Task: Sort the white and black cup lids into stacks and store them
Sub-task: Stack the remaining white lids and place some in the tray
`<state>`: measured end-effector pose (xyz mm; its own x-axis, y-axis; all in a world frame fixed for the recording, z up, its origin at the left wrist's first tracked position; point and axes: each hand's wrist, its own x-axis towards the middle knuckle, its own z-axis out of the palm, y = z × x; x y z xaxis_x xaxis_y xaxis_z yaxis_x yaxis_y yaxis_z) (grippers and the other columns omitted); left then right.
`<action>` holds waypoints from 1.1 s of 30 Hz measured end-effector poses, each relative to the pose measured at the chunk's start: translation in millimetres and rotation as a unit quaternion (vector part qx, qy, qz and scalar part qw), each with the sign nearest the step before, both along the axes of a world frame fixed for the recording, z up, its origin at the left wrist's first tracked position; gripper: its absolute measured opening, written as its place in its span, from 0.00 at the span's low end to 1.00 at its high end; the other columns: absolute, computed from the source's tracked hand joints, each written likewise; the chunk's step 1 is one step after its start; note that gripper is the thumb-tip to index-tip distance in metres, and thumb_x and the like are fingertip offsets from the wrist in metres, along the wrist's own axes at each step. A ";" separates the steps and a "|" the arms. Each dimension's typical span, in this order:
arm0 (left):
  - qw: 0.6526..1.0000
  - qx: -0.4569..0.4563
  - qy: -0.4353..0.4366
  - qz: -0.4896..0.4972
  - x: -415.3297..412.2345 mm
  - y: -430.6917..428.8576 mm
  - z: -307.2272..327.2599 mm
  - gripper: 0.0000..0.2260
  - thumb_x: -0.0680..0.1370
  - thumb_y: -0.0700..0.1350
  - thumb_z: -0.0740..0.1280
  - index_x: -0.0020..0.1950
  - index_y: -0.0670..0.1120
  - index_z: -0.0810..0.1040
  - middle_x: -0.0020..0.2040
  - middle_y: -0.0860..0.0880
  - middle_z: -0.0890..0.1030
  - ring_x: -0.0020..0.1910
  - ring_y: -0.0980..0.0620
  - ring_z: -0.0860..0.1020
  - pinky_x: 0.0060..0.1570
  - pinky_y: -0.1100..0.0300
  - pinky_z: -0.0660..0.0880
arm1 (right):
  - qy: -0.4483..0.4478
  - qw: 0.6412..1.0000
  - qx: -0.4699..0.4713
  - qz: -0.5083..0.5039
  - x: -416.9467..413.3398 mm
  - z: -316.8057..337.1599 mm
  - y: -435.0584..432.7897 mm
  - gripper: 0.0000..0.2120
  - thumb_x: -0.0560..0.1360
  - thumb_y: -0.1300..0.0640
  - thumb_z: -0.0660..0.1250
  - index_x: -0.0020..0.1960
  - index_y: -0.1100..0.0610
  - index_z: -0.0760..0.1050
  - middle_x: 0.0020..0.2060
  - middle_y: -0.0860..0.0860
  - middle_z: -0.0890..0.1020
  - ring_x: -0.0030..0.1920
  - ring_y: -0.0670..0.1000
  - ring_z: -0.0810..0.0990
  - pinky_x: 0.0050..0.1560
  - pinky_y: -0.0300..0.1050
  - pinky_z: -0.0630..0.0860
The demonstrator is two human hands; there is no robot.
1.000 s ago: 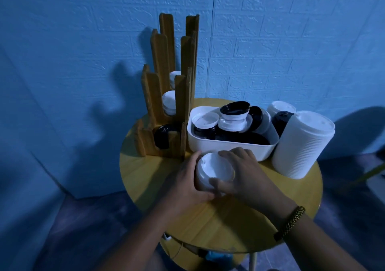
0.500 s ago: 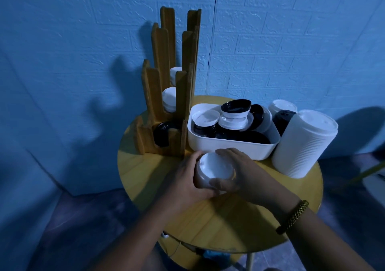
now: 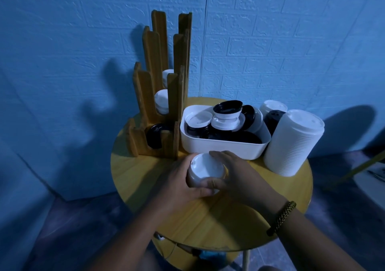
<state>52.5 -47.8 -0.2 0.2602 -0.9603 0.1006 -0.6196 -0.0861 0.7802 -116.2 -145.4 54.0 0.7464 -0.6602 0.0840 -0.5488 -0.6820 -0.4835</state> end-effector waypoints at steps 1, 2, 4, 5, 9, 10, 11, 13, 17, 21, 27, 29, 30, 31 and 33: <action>1.000 0.000 0.004 0.001 0.8 -0.1 -0.2 0.40 0.68 0.62 0.79 0.73 0.67 0.61 0.61 0.70 0.69 0.62 0.64 0.69 0.51 0.68 0.71 | -0.015 1.000 0.019 0.000 -1.0 -2.1 -0.7 0.43 0.69 0.37 0.73 0.77 0.52 0.63 0.71 0.48 0.71 0.67 0.48 0.70 0.65 0.43 0.71; 1.000 0.001 0.007 0.000 1.1 0.2 0.0 0.40 0.67 0.63 0.79 0.73 0.67 0.61 0.62 0.68 0.69 0.63 0.63 0.70 0.52 0.66 0.72 | -0.035 0.999 0.040 -0.002 -2.2 -4.9 -1.6 0.44 0.67 0.35 0.72 0.76 0.52 0.64 0.70 0.48 0.72 0.66 0.47 0.71 0.66 0.45 0.71; 1.000 0.004 0.010 -0.003 1.4 1.0 -0.1 0.40 0.67 0.63 0.79 0.73 0.68 0.61 0.65 0.66 0.71 0.63 0.62 0.71 0.53 0.64 0.73 | -0.071 0.996 0.055 -0.010 -5.0 -10.7 -1.7 0.47 0.62 0.29 0.69 0.75 0.50 0.66 0.69 0.47 0.73 0.65 0.44 0.70 0.66 0.46 0.72; 1.000 0.006 0.009 -0.003 1.4 1.3 -0.6 0.40 0.67 0.63 0.79 0.73 0.67 0.61 0.65 0.65 0.71 0.63 0.62 0.71 0.53 0.63 0.74 | -0.080 0.995 0.050 -0.012 -6.1 -14.8 -1.5 0.48 0.61 0.27 0.67 0.75 0.50 0.66 0.69 0.46 0.73 0.64 0.42 0.70 0.65 0.44 0.72; 1.000 0.003 -0.001 0.003 4.0 1.1 -2.1 0.39 0.68 0.62 0.79 0.73 0.67 0.61 0.66 0.63 0.71 0.64 0.60 0.70 0.55 0.60 0.75 | -0.087 0.996 0.035 -0.005 -3.9 -22.5 0.1 0.46 0.65 0.28 0.67 0.76 0.49 0.63 0.69 0.43 0.71 0.63 0.40 0.68 0.63 0.38 0.68; 1.000 0.004 0.006 0.004 4.0 0.9 -1.9 0.39 0.68 0.62 0.78 0.72 0.69 0.61 0.65 0.64 0.71 0.64 0.60 0.71 0.56 0.58 0.76 | -0.063 0.998 0.014 0.008 -3.2 -20.6 -2.1 0.44 0.66 0.29 0.67 0.76 0.49 0.63 0.69 0.43 0.71 0.64 0.41 0.69 0.62 0.38 0.68; 1.000 0.005 0.013 0.005 4.2 0.9 -2.2 0.38 0.68 0.62 0.78 0.71 0.70 0.61 0.65 0.65 0.72 0.63 0.61 0.71 0.56 0.58 0.77 | -0.027 0.999 -0.023 0.023 -2.2 -17.0 -6.2 0.43 0.68 0.29 0.67 0.76 0.50 0.64 0.69 0.45 0.72 0.64 0.44 0.70 0.62 0.40 0.68; 1.000 0.003 0.024 0.007 3.0 0.7 -1.9 0.38 0.69 0.62 0.78 0.73 0.70 0.61 0.64 0.65 0.72 0.62 0.62 0.73 0.54 0.59 0.76 | 0.012 0.995 -0.081 0.048 1.3 -3.4 -16.9 0.35 0.73 0.30 0.63 0.73 0.49 0.69 0.67 0.47 0.75 0.64 0.48 0.72 0.62 0.45 0.71; 1.000 0.005 0.014 0.024 2.7 -0.1 -2.7 0.40 0.68 0.63 0.77 0.75 0.64 0.60 0.65 0.62 0.72 0.61 0.61 0.73 0.56 0.56 0.77 | -0.046 0.982 -0.168 0.068 26.2 21.1 -41.7 0.24 0.82 0.36 0.51 0.56 0.50 0.80 0.50 0.47 0.81 0.51 0.50 0.76 0.53 0.50 0.73; 0.999 0.004 0.009 0.033 0.6 0.9 -2.7 0.41 0.68 0.63 0.76 0.75 0.65 0.58 0.66 0.61 0.70 0.63 0.60 0.71 0.58 0.56 0.76 | -0.025 0.951 -0.297 0.085 63.4 29.5 -65.9 0.14 0.82 0.55 0.55 0.41 0.53 0.76 0.42 0.48 0.79 0.44 0.53 0.73 0.49 0.52 0.71; 1.000 0.007 0.001 0.027 0.4 -1.6 -3.2 0.40 0.69 0.63 0.76 0.75 0.67 0.57 0.67 0.63 0.69 0.64 0.61 0.70 0.59 0.57 0.75 | 0.154 0.927 -0.340 0.037 94.9 23.9 -82.9 0.14 0.82 0.49 0.56 0.55 0.47 0.80 0.59 0.49 0.79 0.59 0.60 0.70 0.45 0.50 0.58; 1.000 0.011 -0.002 0.024 0.6 -2.7 -3.1 0.40 0.70 0.63 0.76 0.75 0.67 0.57 0.67 0.63 0.69 0.64 0.61 0.69 0.59 0.59 0.73 | 0.185 0.914 -0.356 0.062 95.9 24.3 -84.1 0.11 0.82 0.51 0.55 0.58 0.46 0.75 0.50 0.51 0.79 0.57 0.62 0.72 0.45 0.51 0.60; 1.000 0.012 -0.001 0.024 0.6 -2.8 -3.1 0.40 0.70 0.63 0.76 0.75 0.66 0.57 0.67 0.63 0.69 0.65 0.61 0.69 0.59 0.59 0.73 | 0.192 0.913 -0.354 0.067 96.0 25.2 -83.4 0.11 0.82 0.51 0.55 0.60 0.46 0.73 0.49 0.53 0.79 0.56 0.62 0.72 0.46 0.52 0.62; 1.000 0.011 -0.001 0.024 0.5 -3.1 -3.7 0.41 0.70 0.62 0.76 0.75 0.66 0.57 0.68 0.63 0.69 0.65 0.61 0.69 0.60 0.59 0.73 | 0.191 0.914 -0.351 0.065 97.2 25.6 -83.4 0.11 0.82 0.52 0.55 0.61 0.47 0.73 0.48 0.54 0.79 0.56 0.62 0.72 0.47 0.53 0.63; 1.000 0.007 -0.003 0.022 0.3 -2.9 -5.5 0.41 0.70 0.62 0.76 0.76 0.66 0.57 0.69 0.62 0.68 0.65 0.61 0.68 0.59 0.60 0.72 | 0.160 0.929 -0.330 0.044 98.7 28.2 -82.8 0.10 0.82 0.50 0.56 0.54 0.50 0.75 0.47 0.53 0.80 0.56 0.61 0.72 0.50 0.54 0.67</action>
